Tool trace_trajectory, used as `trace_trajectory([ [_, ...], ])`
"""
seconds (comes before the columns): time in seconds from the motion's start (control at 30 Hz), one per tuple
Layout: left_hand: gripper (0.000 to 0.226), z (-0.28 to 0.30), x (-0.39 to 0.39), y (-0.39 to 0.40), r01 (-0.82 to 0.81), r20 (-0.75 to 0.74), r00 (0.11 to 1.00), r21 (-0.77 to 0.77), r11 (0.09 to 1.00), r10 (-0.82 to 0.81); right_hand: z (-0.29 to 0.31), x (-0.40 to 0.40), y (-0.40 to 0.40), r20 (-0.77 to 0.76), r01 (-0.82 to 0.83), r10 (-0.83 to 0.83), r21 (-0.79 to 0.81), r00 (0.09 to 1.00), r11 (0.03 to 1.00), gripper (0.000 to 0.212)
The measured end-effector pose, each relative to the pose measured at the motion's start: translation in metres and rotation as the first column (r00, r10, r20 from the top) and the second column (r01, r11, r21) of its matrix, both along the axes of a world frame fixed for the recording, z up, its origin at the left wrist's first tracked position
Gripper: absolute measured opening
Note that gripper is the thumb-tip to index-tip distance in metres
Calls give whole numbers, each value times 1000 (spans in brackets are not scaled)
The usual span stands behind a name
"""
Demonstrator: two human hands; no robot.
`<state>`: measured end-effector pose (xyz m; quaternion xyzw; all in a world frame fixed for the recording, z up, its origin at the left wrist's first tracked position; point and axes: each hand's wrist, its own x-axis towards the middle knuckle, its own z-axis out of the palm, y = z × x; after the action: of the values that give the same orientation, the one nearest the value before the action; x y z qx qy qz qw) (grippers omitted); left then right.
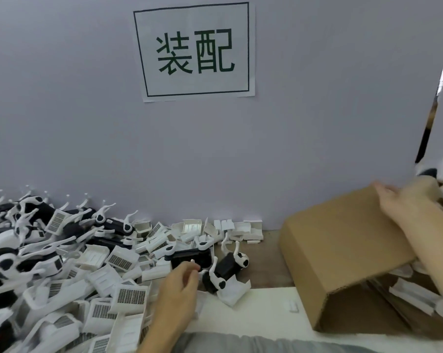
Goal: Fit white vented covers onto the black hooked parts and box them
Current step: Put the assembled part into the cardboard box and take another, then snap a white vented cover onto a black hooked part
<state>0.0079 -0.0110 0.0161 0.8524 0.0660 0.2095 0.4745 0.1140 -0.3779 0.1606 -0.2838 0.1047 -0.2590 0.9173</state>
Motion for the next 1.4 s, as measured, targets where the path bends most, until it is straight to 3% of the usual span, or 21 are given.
trace_trajectory([
  [0.13, 21, -1, 1, 1, 8, -37, 999, -16, 1000, -9, -21, 1, 32, -70, -161, 148, -275, 987, 948, 34],
  [0.2, 21, -2, 2, 2, 27, -70, 997, -43, 999, -30, -30, -2, 63, -158, -226, 170, -481, 973, 847, 25],
  [0.23, 20, -2, 3, 2, 31, -76, 996, -43, 999, -34, -35, -5, 79, -189, -275, 201, -600, 961, 751, 24],
  [0.27, 19, -4, 4, 3, 33, -80, 996, -39, 999, -36, -42, -9, 96, -236, -325, 225, -727, 945, 605, 23],
  [0.33, 18, -8, 6, 5, 39, -84, 996, -41, 998, -42, -57, -22, 131, -370, -390, 177, -916, 912, 92, 22],
  [0.37, 18, -9, 8, 6, 43, -85, 995, -47, 998, -47, -67, -29, 149, -405, -381, 135, -909, 904, -171, 25],
  [0.4, 19, -9, 9, 7, 46, -82, 995, -49, 998, -50, -76, -35, 168, -420, -363, 103, -864, 901, -350, 29],
  [0.43, 22, -10, 11, 7, 47, -73, 996, -43, 998, -50, -85, -42, 186, -440, -358, 97, -824, 893, -440, 33],
  [0.5, 30, -11, 14, 8, 43, -47, 998, -31, 999, -44, -103, -53, 220, -498, -375, 144, -785, 855, -492, 37],
  [0.6, 39, -13, 15, 10, 22, -43, 999, -41, 999, -24, -132, -54, 254, -410, -294, 147, -821, 900, -490, 33],
  [0.67, 38, -13, 15, 10, 23, -37, 999, -56, 998, -25, -143, -51, 259, -269, -205, 111, -894, 957, -399, 18],
  [0.77, 35, -10, 15, 9, -17, 11, 1000, -61, 998, 18, -147, -46, 253, -149, -118, 103, -958, 983, -263, 26],
  [0.9, 32, -7, 11, 9, -21, 15, 1000, -101, 995, 22, -134, -41, 236, -96, -92, -68, -994, 993, 63, 40],
  [0.97, 34, -6, 10, 7, 24, 10, 1000, -131, 991, -23, -129, -37, 227, -137, -89, -142, -949, 980, 302, 43],
  [1.03, 35, -4, 7, 6, 97, 15, 995, -194, 976, -96, -124, -35, 222, -211, -130, -71, -800, 975, 586, 43],
  [1.13, 27, -3, 7, 3, 221, 22, 975, -269, 938, -223, -116, -38, 223, -158, -290, 247, -388, 956, 875, 38],
  [1.17, 24, -3, 7, 3, 265, 30, 963, -294, 918, -268, -112, -41, 225, -90, -402, 392, -208, 915, 891, 30],
  [1.23, 33, -3, 8, 2, 333, 42, 939, -360, 872, -341, -108, -46, 229, 23, -615, 615, 6, 788, 789, 18],
  [1.3, 43, -1, 8, -1, 380, 94, 920, -456, 805, -381, -113, -53, 235, 59, -775, 773, 27, 631, 631, 22],
  [1.4, 67, 3, 10, -2, 339, 192, 937, -698, 630, -291, -122, -64, 248, -27, -904, 905, -68, 425, 422, 29],
])
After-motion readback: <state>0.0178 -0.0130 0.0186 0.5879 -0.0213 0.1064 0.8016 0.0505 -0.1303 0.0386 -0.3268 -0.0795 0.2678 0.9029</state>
